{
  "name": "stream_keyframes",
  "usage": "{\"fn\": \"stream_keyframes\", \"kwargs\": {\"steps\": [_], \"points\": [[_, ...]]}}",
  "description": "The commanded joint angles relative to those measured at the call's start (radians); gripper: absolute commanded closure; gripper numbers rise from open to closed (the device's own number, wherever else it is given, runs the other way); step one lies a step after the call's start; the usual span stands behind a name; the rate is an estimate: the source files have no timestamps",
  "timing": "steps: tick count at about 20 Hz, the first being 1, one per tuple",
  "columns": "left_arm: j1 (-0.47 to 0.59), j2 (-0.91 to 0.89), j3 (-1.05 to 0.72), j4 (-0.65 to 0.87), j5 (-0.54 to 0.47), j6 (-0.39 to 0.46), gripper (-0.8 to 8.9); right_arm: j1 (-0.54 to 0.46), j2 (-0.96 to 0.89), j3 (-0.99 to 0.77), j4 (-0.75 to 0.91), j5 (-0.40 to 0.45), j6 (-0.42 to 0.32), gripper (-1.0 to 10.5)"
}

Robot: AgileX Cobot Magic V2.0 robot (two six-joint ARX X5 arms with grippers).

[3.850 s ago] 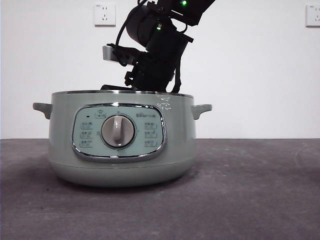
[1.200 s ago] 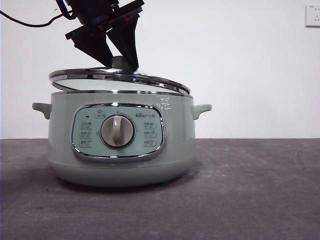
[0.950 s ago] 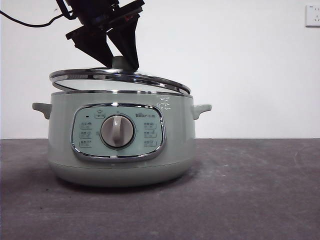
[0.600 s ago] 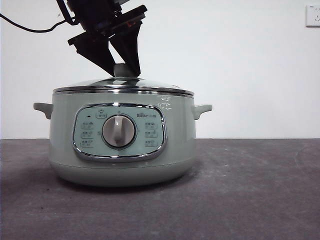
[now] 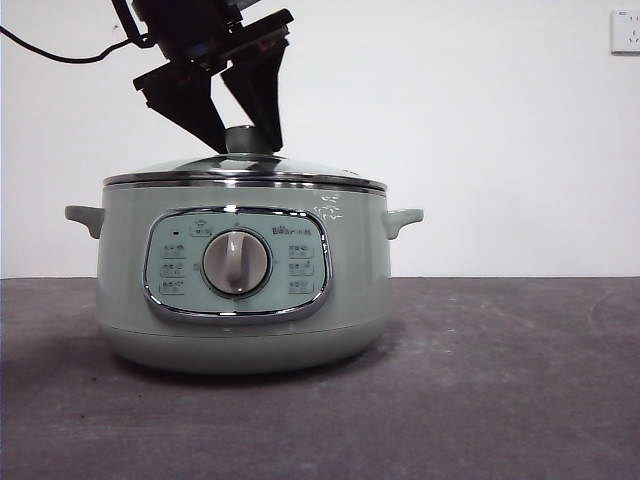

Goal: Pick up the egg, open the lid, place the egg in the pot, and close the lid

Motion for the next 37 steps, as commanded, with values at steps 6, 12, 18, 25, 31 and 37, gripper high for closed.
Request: {"fn": "stream_keyframes", "kwargs": {"steps": [6, 12, 18, 25, 31, 37], "points": [[-0.002, -0.102, 0.033, -0.087, 0.007, -0.002, 3.38, 0.001, 0.051, -0.005, -0.169, -0.231, 0.053, 4.4], [-0.002, -0.233, 0.177, -0.395, 0.169, 0.000, 3.47, 0.001, 0.105, -0.005, -0.270, -0.359, 0.053, 4.5], [-0.005, -0.364, 0.210, -0.557, 0.269, 0.020, 8.21, 0.001, 0.136, -0.005, -0.340, -0.446, 0.050, 8.9], [-0.004, -0.406, 0.210, -0.599, 0.265, 0.026, 8.18, 0.000, 0.140, -0.005, -0.330, -0.443, 0.048, 9.5], [-0.004, -0.406, 0.210, -0.602, 0.262, 0.026, 8.17, 0.001, 0.131, -0.005, -0.337, -0.443, 0.071, 9.5], [-0.004, -0.406, 0.210, -0.597, 0.262, 0.026, 8.17, 0.000, 0.128, -0.005, -0.339, -0.443, 0.071, 9.5]]}}
